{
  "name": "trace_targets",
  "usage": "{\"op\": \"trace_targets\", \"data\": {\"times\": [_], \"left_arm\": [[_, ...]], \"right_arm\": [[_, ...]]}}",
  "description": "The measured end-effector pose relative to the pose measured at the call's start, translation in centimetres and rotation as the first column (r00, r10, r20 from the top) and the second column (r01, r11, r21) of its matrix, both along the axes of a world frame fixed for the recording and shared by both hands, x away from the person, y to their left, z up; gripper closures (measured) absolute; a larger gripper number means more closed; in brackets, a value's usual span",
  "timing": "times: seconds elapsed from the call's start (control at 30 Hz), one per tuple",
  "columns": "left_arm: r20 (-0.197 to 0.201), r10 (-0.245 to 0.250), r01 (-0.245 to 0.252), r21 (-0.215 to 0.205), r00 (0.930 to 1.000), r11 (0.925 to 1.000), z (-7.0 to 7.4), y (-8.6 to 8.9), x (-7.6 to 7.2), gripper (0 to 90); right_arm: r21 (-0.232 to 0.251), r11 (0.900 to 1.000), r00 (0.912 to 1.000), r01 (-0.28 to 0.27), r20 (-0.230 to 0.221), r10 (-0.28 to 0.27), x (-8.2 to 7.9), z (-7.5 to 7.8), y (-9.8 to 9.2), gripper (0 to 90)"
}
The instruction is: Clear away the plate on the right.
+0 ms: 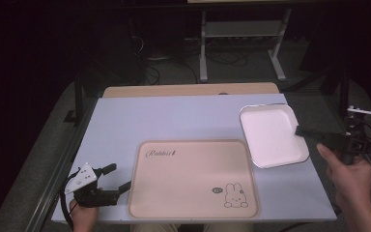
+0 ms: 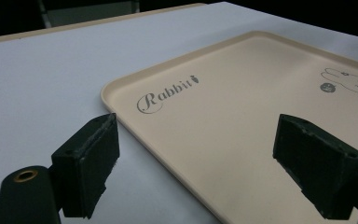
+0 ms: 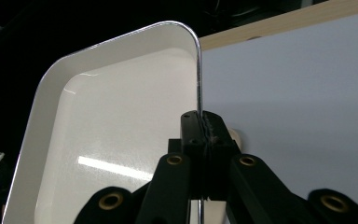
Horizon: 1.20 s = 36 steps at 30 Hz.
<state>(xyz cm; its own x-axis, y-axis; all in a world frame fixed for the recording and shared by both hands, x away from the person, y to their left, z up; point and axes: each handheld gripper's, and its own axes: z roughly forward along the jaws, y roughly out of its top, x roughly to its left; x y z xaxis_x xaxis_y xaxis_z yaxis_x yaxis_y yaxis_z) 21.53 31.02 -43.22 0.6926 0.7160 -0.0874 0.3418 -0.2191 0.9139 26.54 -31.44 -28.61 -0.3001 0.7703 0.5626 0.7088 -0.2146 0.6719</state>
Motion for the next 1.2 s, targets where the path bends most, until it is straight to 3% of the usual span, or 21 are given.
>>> {"op": "trace_targets", "data": {"times": [0.2,0.43,0.57,0.8,1.2], "left_arm": [[0.004,0.004,-0.004,-0.004,1.0,1.0,0.0,0.1,-0.1,14.0],[0.0,0.006,-0.006,-0.01,1.0,0.9999,0.0,0.1,-0.1,14.0],[-0.002,0.008,-0.008,-0.011,1.0,0.9999,0.0,0.1,-0.1,14.0],[0.001,0.013,-0.013,-0.015,0.9999,0.9998,0.0,0.2,-0.1,14.0],[0.001,0.018,-0.018,-0.015,0.9998,0.9997,0.1,0.3,-0.2,14.0]], "right_arm": [[0.019,0.999,0.9995,-0.031,0.004,0.031,0.2,-0.3,2.9,88.6],[0.027,0.999,0.9992,-0.036,-0.018,0.037,0.7,-2.4,5.3,88.6],[0.073,0.996,0.9981,-0.053,-0.028,0.055,1.0,-3.8,6.0,88.6],[0.086,0.996,0.9972,-0.032,-0.065,0.038,1.3,-6.0,6.4,88.6],[0.099,0.995,0.9959,-0.018,-0.087,0.026,1.4,-7.9,8.2,88.5]]}}
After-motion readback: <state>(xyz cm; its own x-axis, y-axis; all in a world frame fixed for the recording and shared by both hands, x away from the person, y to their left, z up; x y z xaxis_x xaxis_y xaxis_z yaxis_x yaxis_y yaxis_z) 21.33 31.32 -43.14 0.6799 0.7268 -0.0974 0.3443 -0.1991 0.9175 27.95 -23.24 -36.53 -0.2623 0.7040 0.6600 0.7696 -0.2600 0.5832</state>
